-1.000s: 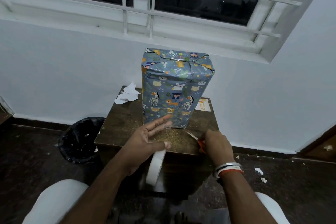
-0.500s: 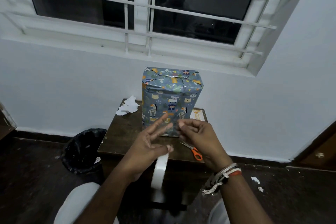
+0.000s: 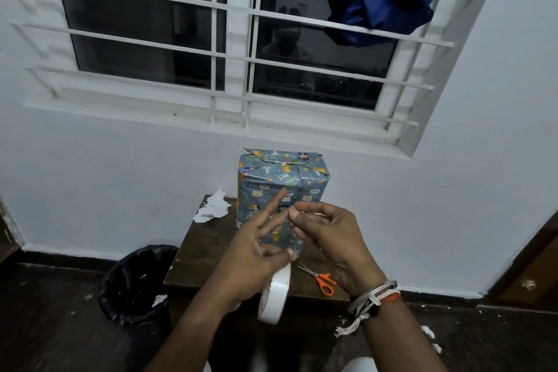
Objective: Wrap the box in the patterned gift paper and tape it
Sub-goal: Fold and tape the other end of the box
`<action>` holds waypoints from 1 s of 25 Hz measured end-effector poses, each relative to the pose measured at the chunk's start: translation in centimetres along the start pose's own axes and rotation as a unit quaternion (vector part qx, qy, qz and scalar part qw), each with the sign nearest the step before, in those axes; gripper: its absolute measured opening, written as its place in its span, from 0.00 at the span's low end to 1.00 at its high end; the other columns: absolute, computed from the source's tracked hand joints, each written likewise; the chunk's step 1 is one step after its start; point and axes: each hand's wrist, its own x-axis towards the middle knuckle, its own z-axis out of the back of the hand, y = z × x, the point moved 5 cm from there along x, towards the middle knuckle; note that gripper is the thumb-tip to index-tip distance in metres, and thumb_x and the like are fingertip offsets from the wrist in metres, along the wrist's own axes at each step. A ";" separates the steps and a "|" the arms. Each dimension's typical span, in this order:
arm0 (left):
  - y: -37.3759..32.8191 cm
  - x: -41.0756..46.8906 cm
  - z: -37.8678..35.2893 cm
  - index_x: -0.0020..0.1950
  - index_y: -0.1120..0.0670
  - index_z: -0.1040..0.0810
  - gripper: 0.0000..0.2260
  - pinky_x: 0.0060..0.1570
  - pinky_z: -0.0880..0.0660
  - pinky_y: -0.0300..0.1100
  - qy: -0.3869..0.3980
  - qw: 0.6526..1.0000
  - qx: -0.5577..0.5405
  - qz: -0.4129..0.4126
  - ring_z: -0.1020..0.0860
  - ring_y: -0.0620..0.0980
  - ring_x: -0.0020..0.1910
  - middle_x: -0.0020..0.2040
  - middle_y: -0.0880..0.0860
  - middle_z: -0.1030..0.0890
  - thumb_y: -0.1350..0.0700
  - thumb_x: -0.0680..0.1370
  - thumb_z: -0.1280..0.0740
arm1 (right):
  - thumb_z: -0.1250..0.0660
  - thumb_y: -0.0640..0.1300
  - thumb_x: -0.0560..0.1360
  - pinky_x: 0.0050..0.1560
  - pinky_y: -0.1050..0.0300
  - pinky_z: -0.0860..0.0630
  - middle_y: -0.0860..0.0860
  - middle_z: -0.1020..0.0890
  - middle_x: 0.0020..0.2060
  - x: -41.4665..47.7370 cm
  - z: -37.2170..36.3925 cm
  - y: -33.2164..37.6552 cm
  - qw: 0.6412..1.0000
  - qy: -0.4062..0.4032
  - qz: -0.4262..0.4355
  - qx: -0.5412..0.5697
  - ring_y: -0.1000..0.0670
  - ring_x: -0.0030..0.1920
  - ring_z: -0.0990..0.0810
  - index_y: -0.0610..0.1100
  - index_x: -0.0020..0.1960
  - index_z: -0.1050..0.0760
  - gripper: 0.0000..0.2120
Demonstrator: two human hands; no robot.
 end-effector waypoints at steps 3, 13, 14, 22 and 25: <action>-1.1 0.3 -0.1 0.75 0.28 0.37 0.43 0.47 0.25 0.47 0.008 1.000 0.011 -0.013 0.22 0.51 0.34 0.72 0.36 0.26 0.71 0.76 0.29 | 0.22 0.35 0.72 0.48 0.55 0.15 0.40 0.13 0.40 -0.4 -0.1 2.0 0.996 -0.011 0.057 -0.065 0.47 0.43 0.13 0.38 0.56 0.20 0.14; -5.1 4.2 -1.2 0.75 0.26 0.41 0.47 0.50 0.17 0.55 0.012 0.998 0.053 -0.039 0.17 0.35 0.40 0.80 0.37 0.43 0.70 0.75 0.27 | 0.24 0.39 0.75 0.54 0.40 0.17 0.47 0.12 0.41 3.0 1.7 9.0 0.955 -0.061 0.188 -0.219 0.47 0.44 0.12 0.51 0.57 0.33 0.20; -5.2 4.7 -0.9 0.75 0.26 0.41 0.47 0.52 0.17 0.56 0.009 0.998 0.052 -0.039 0.19 0.32 0.39 0.79 0.36 0.41 0.70 0.75 0.27 | 0.25 0.39 0.75 0.54 0.38 0.17 0.47 0.12 0.41 3.8 2.2 9.4 0.953 -0.069 0.184 -0.229 0.47 0.44 0.12 0.51 0.57 0.33 0.20; -3.8 7.9 -1.1 0.75 0.24 0.44 0.50 0.50 0.18 0.54 0.043 0.995 0.089 -0.003 0.18 0.69 0.53 0.81 0.44 0.39 0.68 0.73 0.25 | 0.24 0.40 0.75 0.49 0.45 0.17 0.48 0.12 0.40 8.1 2.2 10.1 0.917 -0.035 0.153 -0.367 0.47 0.44 0.13 0.51 0.59 0.35 0.22; -2.8 7.9 -0.8 0.78 0.29 0.45 0.49 0.48 0.19 0.39 0.036 0.997 0.062 0.013 0.16 0.64 0.53 0.79 0.40 0.35 0.68 0.73 0.24 | 0.25 0.40 0.75 0.52 0.43 0.16 0.47 0.12 0.41 8.9 2.3 9.8 0.917 -0.027 0.124 -0.377 0.46 0.45 0.13 0.51 0.59 0.35 0.22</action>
